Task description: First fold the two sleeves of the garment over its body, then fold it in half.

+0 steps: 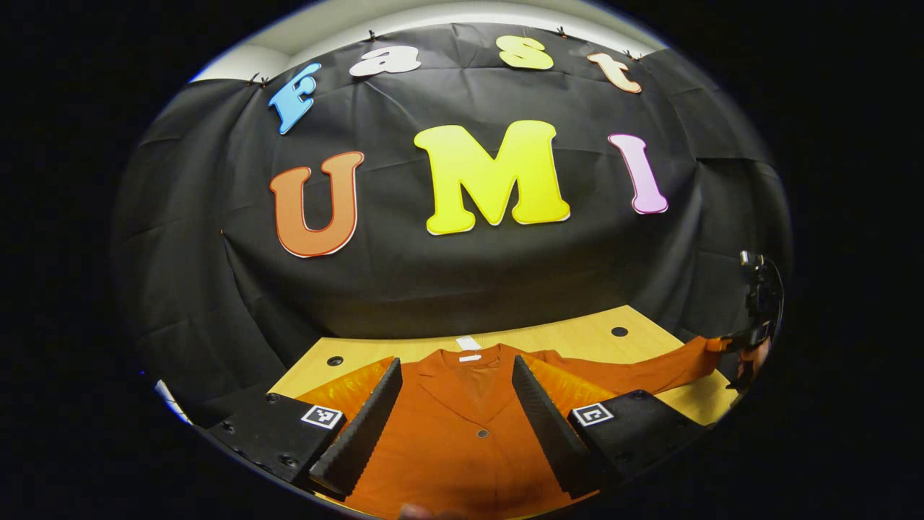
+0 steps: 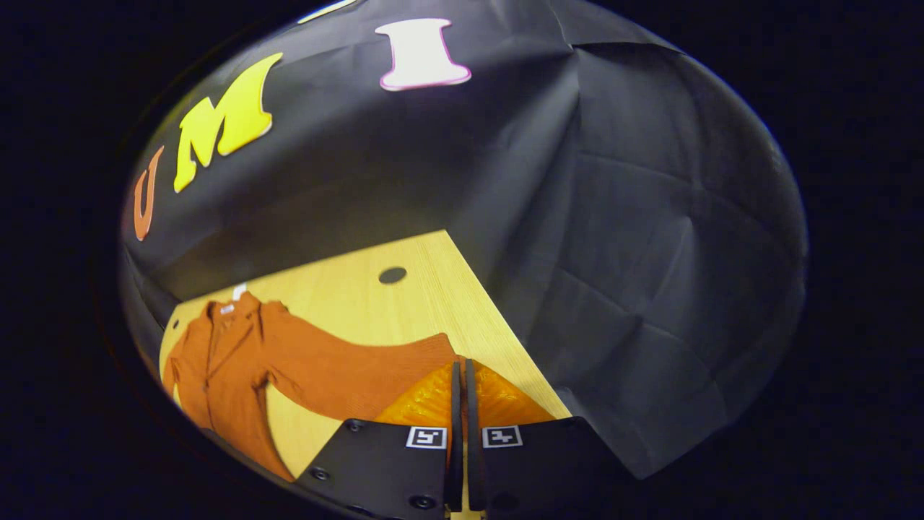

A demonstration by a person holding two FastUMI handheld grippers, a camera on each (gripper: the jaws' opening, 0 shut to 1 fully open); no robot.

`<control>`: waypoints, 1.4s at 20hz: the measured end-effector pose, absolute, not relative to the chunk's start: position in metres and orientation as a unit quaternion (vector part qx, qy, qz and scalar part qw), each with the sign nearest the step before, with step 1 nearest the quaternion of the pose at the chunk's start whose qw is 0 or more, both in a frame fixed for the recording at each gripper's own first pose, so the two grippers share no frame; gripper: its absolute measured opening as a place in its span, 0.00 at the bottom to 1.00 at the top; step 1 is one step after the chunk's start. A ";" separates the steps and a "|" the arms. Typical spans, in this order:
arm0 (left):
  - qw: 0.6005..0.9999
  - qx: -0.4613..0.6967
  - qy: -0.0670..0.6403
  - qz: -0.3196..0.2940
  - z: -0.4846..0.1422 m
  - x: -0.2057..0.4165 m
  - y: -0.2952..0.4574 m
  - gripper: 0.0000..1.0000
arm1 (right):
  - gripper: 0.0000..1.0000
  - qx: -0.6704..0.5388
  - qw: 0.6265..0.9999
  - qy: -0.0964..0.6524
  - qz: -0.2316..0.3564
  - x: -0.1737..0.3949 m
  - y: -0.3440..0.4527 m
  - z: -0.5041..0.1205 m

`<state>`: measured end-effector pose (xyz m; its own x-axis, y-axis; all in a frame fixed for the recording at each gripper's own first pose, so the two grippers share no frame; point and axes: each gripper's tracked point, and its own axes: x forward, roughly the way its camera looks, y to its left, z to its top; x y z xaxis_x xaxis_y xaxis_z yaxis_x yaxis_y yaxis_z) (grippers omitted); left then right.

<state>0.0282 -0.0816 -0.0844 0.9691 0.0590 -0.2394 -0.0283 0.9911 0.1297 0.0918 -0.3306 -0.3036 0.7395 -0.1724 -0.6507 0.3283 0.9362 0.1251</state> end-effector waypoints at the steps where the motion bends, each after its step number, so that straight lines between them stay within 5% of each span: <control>1: 0.991 0.058 0.120 0.024 -0.084 0.028 -0.073 0.99 | 0.01 0.117 0.928 0.327 -0.134 0.103 -0.321 -0.288; 15: 0.992 -0.009 0.090 0.086 -0.090 0.008 0.119 0.99 | 0.03 0.103 0.957 0.267 -0.054 0.227 -0.032 -0.115; 22: 0.988 -0.011 0.083 0.128 -0.086 -0.014 0.215 0.99 | 0.03 0.113 0.945 0.306 0.005 0.246 0.152 -0.160; 28: 0.983 -0.009 0.099 0.157 -0.093 -0.042 0.267 0.99 | 0.03 0.092 0.921 0.377 0.035 0.252 0.283 -0.275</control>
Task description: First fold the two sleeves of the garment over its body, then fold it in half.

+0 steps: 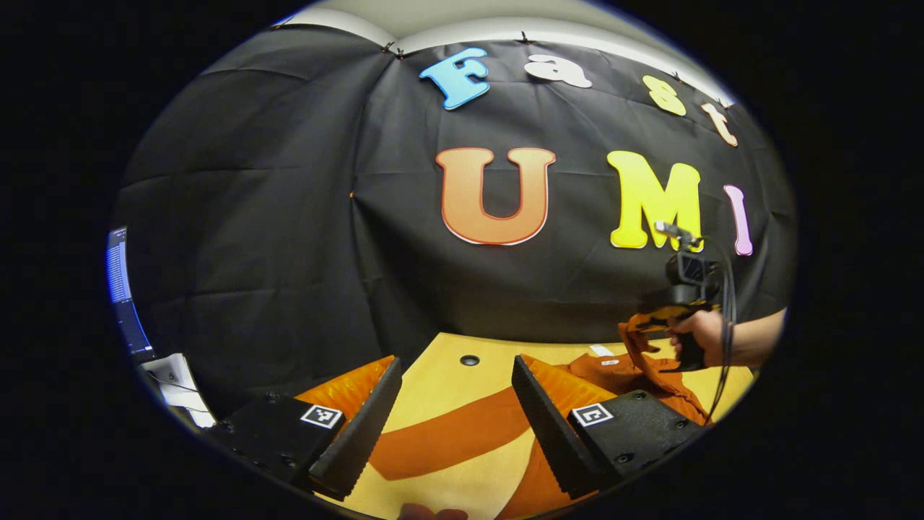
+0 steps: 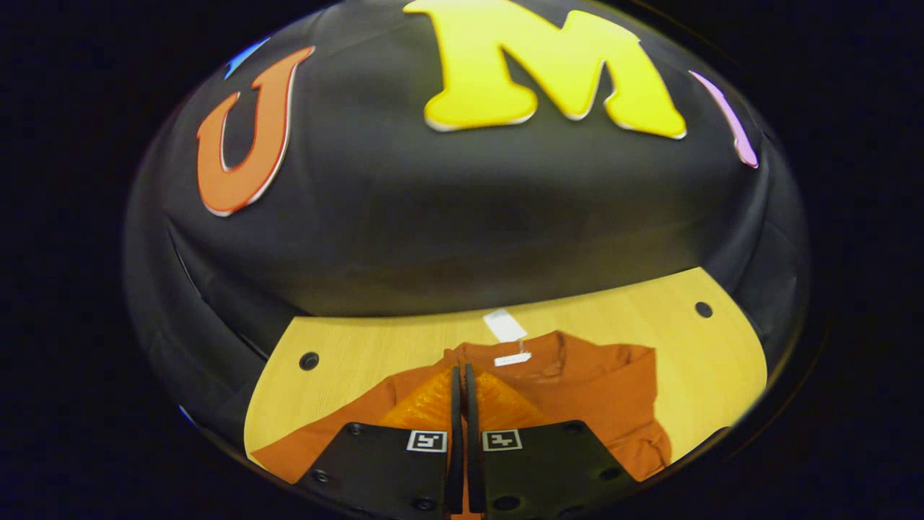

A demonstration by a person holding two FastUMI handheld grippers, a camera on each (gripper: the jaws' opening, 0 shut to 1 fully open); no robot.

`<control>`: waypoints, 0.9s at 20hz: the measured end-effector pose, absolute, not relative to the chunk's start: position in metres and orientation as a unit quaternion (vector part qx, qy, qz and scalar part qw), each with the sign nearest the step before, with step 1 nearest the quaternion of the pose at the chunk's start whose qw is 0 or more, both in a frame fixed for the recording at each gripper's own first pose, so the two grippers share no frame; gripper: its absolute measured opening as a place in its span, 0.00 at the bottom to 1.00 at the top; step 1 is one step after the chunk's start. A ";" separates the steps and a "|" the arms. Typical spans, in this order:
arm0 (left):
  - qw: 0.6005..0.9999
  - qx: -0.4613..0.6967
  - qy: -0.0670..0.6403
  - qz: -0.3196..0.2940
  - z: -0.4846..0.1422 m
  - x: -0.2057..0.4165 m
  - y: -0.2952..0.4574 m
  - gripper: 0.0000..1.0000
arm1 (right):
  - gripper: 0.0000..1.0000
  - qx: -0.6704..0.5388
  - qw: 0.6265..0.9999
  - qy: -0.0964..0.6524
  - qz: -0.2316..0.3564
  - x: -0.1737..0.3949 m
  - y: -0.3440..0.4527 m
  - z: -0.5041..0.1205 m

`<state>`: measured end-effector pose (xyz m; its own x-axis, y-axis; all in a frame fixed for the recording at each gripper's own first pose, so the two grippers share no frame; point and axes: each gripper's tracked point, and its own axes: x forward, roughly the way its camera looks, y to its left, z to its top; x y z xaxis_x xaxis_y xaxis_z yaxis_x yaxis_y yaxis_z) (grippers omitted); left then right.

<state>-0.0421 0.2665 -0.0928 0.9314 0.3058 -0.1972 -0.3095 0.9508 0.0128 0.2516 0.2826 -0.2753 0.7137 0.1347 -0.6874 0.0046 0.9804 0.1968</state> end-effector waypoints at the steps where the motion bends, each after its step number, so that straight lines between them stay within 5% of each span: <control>1: 0.981 -0.010 0.104 0.160 -0.095 -0.045 0.272 0.99 | 0.03 0.091 0.916 0.390 0.037 0.252 0.297 -0.297; 10: 0.976 -0.008 0.136 0.170 -0.115 -0.058 0.293 0.99 | 0.09 0.120 0.878 0.460 0.046 0.238 0.372 -0.393; 12: 0.976 -0.012 0.135 0.172 -0.119 -0.054 0.296 0.99 | 0.24 0.138 0.881 0.448 0.066 0.232 0.384 -0.383; 15: 0.976 -0.021 0.129 0.175 -0.128 -0.046 0.305 0.99 | 0.70 0.146 0.889 0.424 0.094 0.221 0.386 -0.354; 18: 0.973 -0.034 0.135 0.186 -0.152 -0.039 0.319 0.99 | 0.89 0.143 0.900 0.396 0.108 0.211 0.363 -0.314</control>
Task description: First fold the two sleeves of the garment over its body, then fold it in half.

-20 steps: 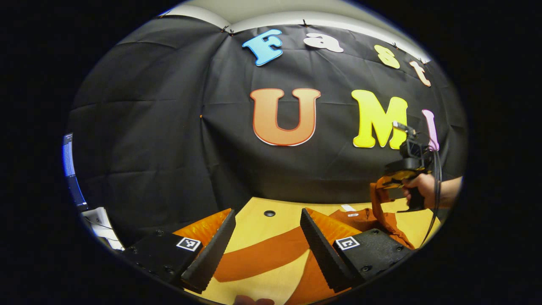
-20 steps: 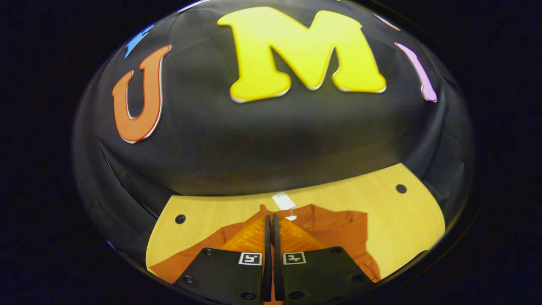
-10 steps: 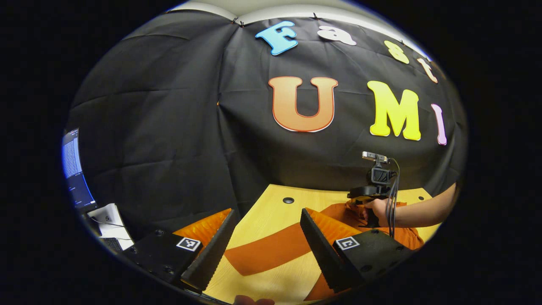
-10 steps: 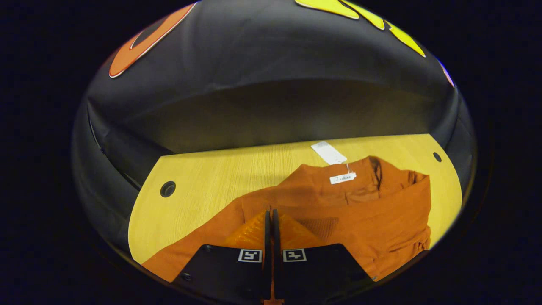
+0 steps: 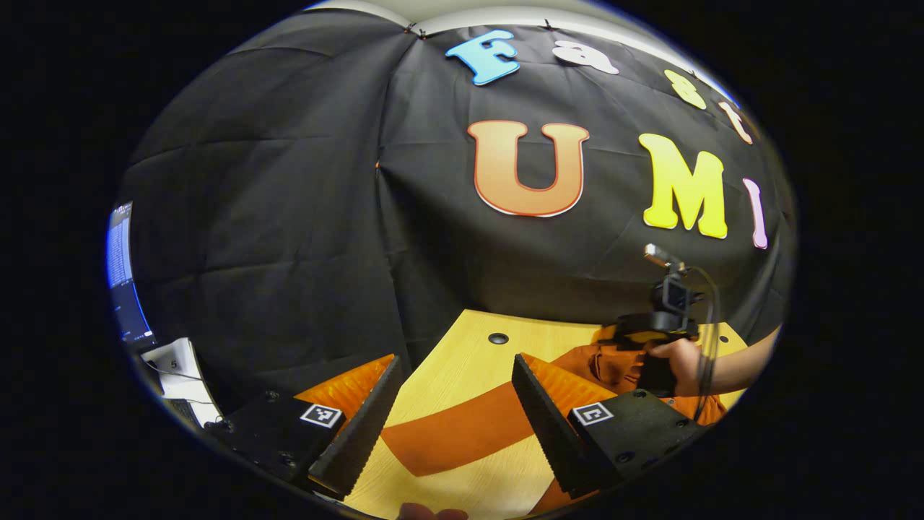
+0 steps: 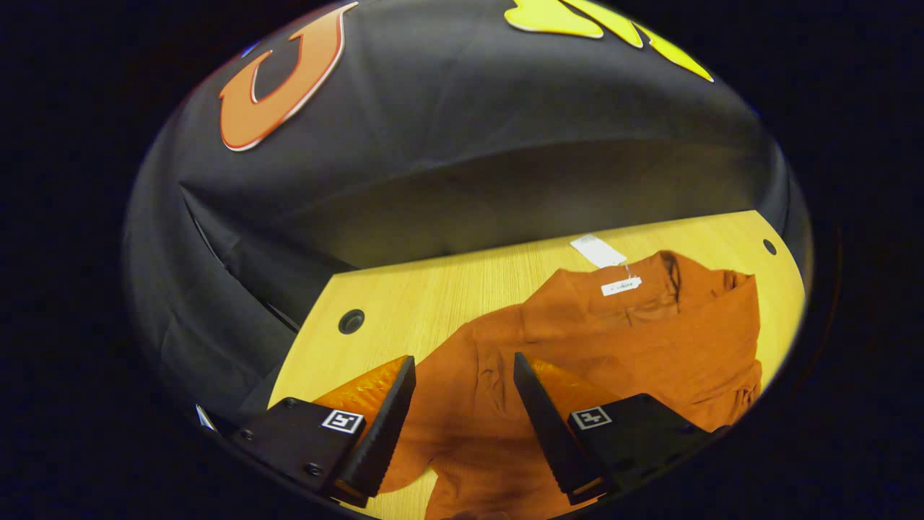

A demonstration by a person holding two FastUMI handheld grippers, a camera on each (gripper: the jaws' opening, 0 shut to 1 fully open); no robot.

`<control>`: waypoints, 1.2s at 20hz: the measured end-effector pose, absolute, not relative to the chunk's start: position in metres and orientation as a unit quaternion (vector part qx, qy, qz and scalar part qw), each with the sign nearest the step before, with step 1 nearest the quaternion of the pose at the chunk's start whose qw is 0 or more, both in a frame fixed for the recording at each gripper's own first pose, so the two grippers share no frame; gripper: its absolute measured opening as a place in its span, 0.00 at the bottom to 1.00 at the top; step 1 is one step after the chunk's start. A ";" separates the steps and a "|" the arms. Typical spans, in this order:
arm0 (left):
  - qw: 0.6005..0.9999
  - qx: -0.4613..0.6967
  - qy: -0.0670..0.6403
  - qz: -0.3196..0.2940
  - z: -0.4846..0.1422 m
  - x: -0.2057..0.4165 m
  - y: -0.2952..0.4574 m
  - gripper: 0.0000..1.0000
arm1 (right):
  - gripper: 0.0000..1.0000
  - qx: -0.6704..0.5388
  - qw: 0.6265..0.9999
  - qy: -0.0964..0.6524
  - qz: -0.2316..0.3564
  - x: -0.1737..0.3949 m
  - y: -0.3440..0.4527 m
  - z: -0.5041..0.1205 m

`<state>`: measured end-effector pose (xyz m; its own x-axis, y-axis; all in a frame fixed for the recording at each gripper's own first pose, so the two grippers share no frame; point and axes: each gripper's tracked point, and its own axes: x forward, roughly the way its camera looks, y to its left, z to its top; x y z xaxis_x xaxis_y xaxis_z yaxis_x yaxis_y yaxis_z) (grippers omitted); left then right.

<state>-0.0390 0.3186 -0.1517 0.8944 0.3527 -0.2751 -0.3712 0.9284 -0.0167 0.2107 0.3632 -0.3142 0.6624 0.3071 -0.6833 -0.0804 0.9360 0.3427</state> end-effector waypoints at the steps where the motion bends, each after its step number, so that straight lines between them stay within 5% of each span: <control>1: 0.971 -0.040 0.138 0.192 -0.161 -0.039 0.324 0.99 | 0.92 0.139 0.905 0.385 0.113 0.205 0.356 -0.299; 13: 0.901 -0.100 0.315 0.279 -0.353 -0.071 0.356 0.99 | 0.91 0.078 0.913 0.343 0.205 0.087 0.283 -0.194; 24: 0.884 -0.101 0.331 0.314 -0.386 -0.047 0.357 0.92 | 0.91 0.080 0.928 0.330 0.152 0.060 0.182 -0.148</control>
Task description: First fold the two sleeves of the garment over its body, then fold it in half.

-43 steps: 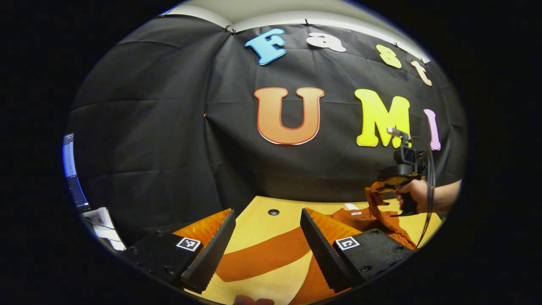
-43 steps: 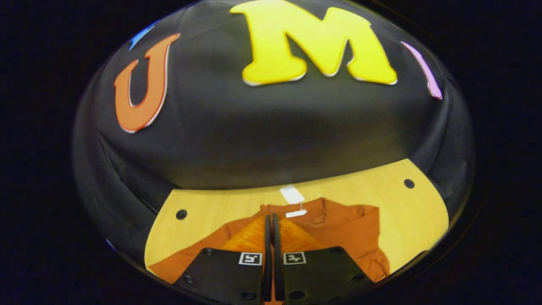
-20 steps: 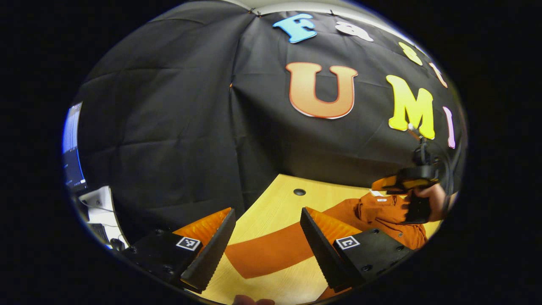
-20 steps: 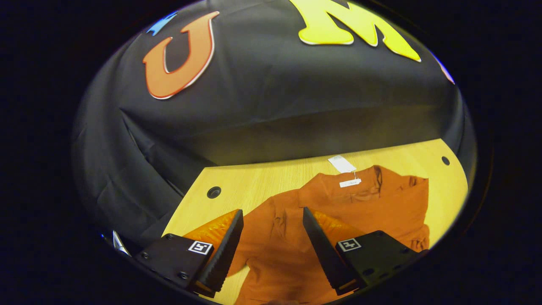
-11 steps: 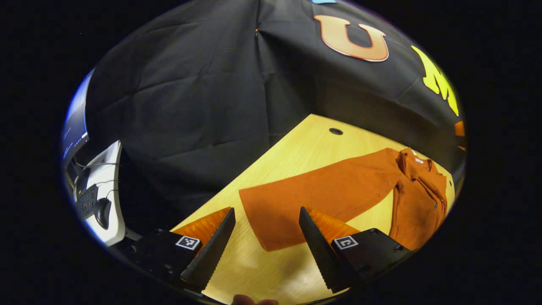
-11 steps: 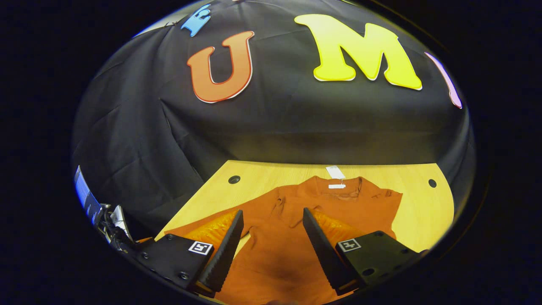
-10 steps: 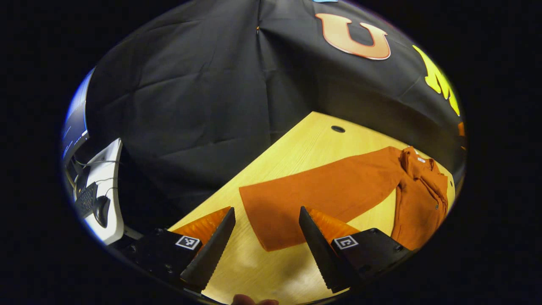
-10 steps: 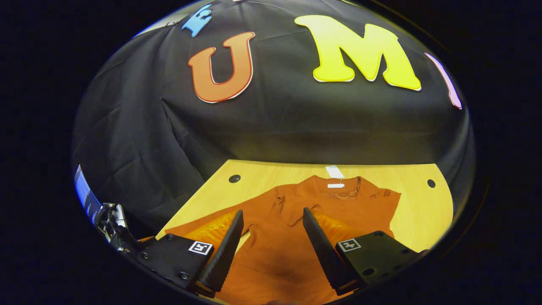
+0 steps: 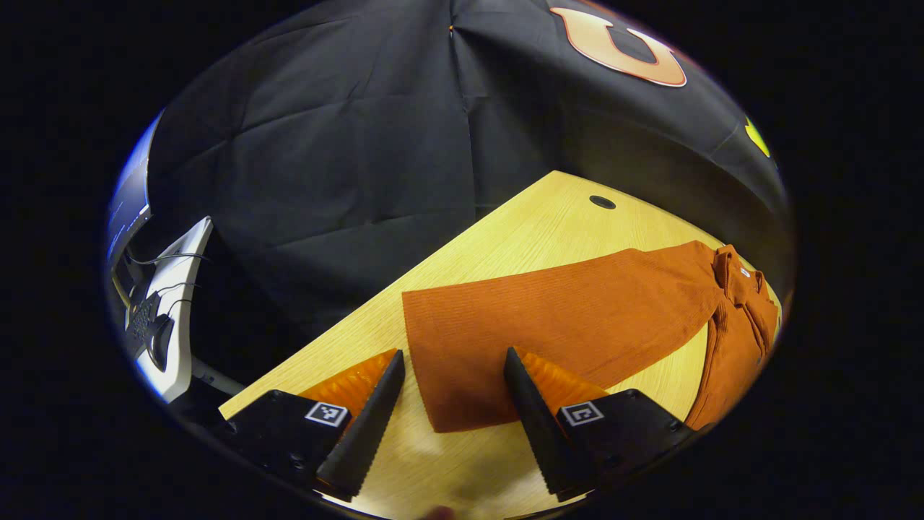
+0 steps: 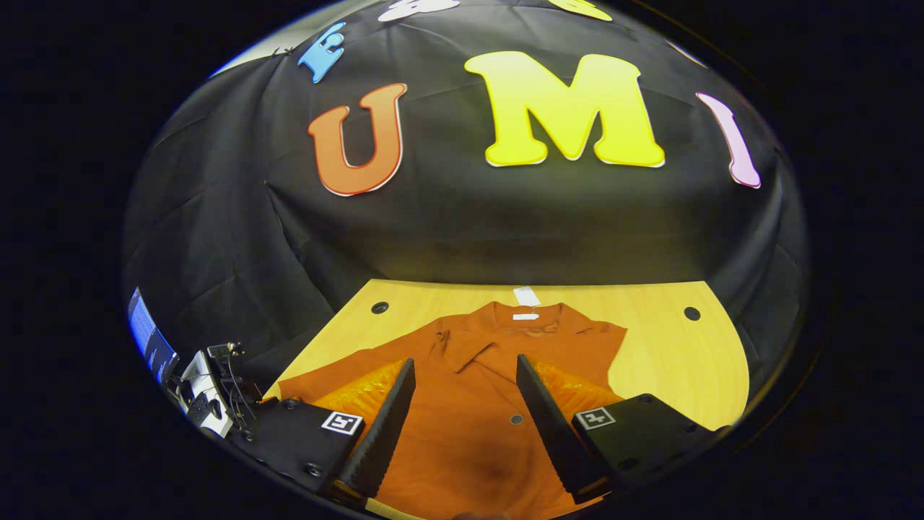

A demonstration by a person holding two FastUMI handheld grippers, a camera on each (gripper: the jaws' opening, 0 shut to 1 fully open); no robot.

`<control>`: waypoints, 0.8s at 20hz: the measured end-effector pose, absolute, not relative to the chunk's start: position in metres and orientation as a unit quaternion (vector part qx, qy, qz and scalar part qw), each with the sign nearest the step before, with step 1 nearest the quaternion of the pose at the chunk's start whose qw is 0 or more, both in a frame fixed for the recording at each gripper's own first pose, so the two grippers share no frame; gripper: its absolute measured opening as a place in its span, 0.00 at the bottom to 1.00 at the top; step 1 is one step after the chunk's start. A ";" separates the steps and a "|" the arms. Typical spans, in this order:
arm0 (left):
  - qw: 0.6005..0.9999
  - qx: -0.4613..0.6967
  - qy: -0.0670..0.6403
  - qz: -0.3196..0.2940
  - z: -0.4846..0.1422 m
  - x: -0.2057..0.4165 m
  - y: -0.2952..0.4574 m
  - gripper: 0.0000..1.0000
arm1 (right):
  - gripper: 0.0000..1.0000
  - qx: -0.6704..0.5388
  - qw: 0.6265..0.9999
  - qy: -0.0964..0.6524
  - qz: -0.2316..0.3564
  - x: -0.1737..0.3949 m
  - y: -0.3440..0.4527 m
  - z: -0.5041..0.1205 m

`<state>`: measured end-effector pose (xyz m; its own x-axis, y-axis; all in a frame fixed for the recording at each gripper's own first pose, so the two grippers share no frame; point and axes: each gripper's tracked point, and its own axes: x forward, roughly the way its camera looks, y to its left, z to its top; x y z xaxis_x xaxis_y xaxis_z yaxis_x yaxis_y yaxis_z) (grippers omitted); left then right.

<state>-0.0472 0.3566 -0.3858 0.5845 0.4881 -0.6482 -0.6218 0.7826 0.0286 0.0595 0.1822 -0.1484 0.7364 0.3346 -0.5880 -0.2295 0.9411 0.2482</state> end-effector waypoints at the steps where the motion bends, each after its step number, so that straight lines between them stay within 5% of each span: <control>1: 0.886 -0.098 0.329 0.311 -0.386 -0.043 0.353 0.89 | 0.91 0.082 0.930 0.329 0.143 0.059 0.171 -0.146; 2: 0.889 -0.094 0.325 0.309 -0.385 -0.038 0.349 0.81 | 0.91 0.084 0.931 0.328 0.136 0.060 0.162 -0.143; 3: 0.889 -0.089 0.323 0.310 -0.384 -0.037 0.348 0.46 | 0.91 0.085 0.932 0.328 0.130 0.058 0.152 -0.142; 5: 0.891 -0.095 0.318 0.309 -0.382 -0.036 0.351 0.17 | 0.91 0.079 0.934 0.326 0.120 0.056 0.134 -0.140; 9: 0.890 -0.205 0.300 0.276 -0.374 -0.019 0.335 0.04 | 0.91 0.100 0.937 0.319 0.104 0.051 0.108 -0.135; 10: 0.890 -0.220 0.293 0.270 -0.367 -0.017 0.336 0.10 | 0.91 0.102 0.938 0.317 0.101 0.049 0.103 -0.135; 11: 0.893 -0.221 0.287 0.266 -0.356 -0.014 0.338 0.03 | 0.91 0.106 0.938 0.315 0.101 0.047 0.100 -0.135; 16: 0.918 -0.203 0.261 0.221 -0.278 0.027 0.319 0.03 | 0.91 0.133 0.937 0.306 0.104 0.038 0.085 -0.136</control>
